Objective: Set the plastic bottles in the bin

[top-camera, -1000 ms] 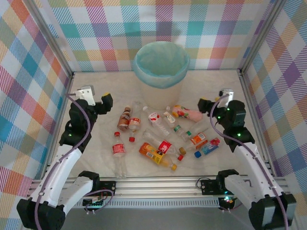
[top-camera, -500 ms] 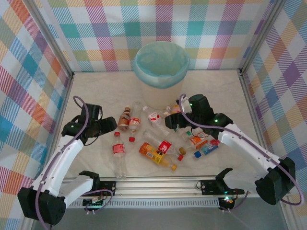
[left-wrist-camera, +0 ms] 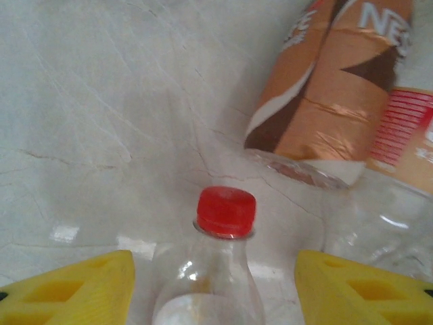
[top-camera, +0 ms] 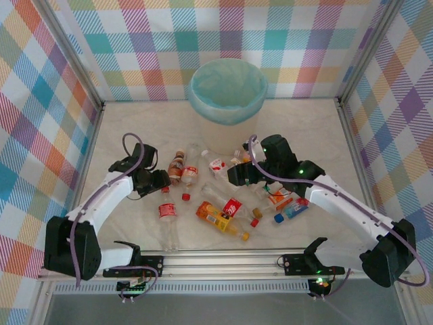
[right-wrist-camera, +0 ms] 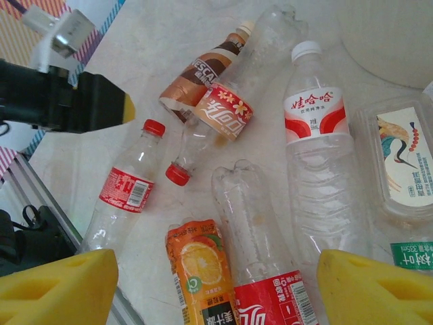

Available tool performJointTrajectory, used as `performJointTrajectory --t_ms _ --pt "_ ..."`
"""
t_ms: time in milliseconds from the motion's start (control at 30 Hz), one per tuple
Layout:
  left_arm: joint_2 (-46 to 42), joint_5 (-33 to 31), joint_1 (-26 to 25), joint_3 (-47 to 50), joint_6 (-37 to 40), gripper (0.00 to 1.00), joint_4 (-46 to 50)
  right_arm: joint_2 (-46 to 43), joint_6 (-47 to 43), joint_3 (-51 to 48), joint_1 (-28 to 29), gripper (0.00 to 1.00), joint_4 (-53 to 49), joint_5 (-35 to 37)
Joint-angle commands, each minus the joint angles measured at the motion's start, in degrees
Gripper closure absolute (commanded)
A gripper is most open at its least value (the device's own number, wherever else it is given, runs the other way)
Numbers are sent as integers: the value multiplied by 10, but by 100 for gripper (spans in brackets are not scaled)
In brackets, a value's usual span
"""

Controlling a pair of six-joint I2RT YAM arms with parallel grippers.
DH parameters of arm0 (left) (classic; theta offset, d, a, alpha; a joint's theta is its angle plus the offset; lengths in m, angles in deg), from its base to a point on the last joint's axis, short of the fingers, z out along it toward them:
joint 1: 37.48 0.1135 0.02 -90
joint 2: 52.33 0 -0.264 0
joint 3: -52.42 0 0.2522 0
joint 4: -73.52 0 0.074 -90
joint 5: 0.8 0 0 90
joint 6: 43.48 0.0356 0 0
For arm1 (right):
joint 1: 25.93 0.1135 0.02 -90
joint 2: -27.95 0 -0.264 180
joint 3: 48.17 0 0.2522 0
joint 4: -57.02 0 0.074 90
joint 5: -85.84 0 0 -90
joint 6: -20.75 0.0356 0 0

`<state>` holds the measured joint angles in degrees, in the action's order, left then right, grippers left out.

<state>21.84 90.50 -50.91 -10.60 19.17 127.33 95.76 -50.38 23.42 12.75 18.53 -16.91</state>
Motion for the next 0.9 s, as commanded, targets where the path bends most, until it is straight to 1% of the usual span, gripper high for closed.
performJointTrajectory --t_ms 0,67,133,233,467,667,767,867 --pt "37 -7 -5 9 10 38 -25 -7 10 -7 3 22 23 -13" --pt "58 8 -5 8 9 38 -38 -4 7 -5 3 22 25 -14" --pt "77 21 -5 4 9 42 -45 -1 7 0 3 22 23 -14" --pt "93 25 -5 1 10 43 -46 2 5 5 3 21 22 -13" --pt "109 37 -5 7 17 45 -52 5 0 2 3 20 28 0" --pt "117 37 -5 7 20 52 -53 1 6 -6 3 18 37 -1" --pt "111 34 -5 7 21 59 -52 -3 7 -8 3 18 40 2" --pt "99 26 -5 2 23 69 -43 -5 7 -10 3 18 40 6"
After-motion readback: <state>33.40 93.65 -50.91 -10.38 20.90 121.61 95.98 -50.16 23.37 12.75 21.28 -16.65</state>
